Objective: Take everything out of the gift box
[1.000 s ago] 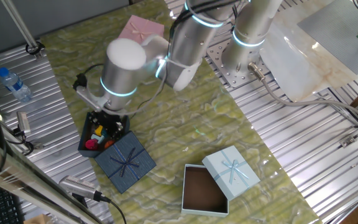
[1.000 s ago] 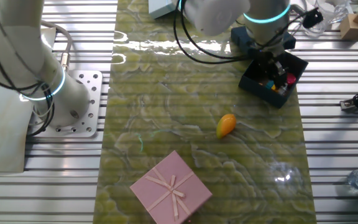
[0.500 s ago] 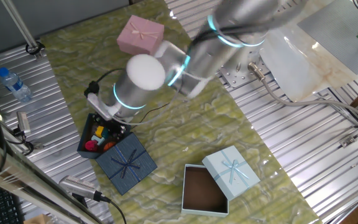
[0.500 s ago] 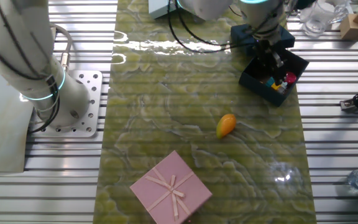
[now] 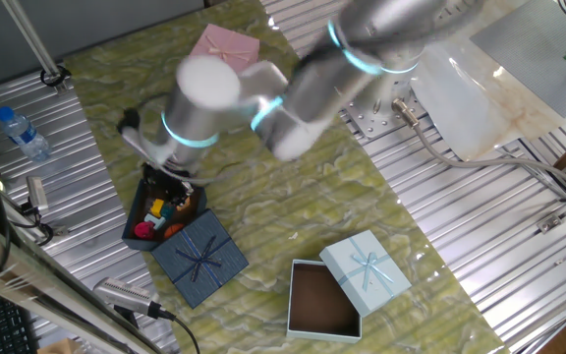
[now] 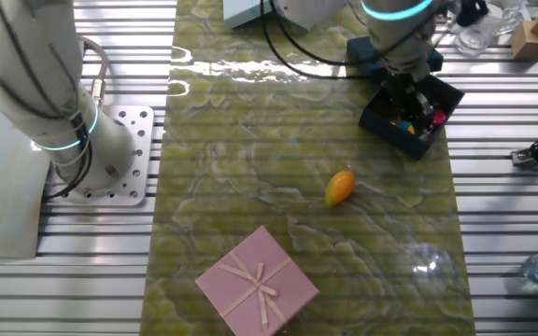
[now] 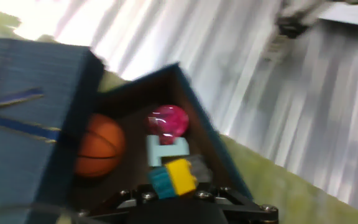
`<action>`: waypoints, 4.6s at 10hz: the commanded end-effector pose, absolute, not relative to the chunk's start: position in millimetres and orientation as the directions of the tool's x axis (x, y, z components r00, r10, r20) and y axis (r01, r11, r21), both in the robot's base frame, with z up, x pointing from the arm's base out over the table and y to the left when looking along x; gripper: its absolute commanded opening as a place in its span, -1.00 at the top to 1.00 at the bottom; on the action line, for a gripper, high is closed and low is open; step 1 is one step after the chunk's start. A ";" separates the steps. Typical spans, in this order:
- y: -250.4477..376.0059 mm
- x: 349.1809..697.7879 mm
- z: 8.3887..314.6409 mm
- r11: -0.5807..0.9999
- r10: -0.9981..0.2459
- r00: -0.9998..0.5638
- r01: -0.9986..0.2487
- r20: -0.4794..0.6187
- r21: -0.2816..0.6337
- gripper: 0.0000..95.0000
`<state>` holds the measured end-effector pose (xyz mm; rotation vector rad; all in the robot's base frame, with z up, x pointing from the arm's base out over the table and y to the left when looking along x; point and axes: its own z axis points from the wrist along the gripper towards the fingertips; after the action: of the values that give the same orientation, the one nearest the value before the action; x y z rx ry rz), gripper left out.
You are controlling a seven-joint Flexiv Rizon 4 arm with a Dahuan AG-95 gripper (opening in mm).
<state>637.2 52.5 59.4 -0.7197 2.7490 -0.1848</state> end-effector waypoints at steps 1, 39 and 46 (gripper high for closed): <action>50.1 640.7 65.2 0.890 -0.452 -0.854 -0.411 -0.258 -0.199 0.20; 59.4 655.7 74.3 0.973 0.230 -0.971 0.230 0.058 0.004 0.20; 56.6 665.6 57.6 0.974 0.227 -0.972 0.227 0.067 0.007 0.20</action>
<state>664.1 56.6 58.3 0.3663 3.1847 0.0229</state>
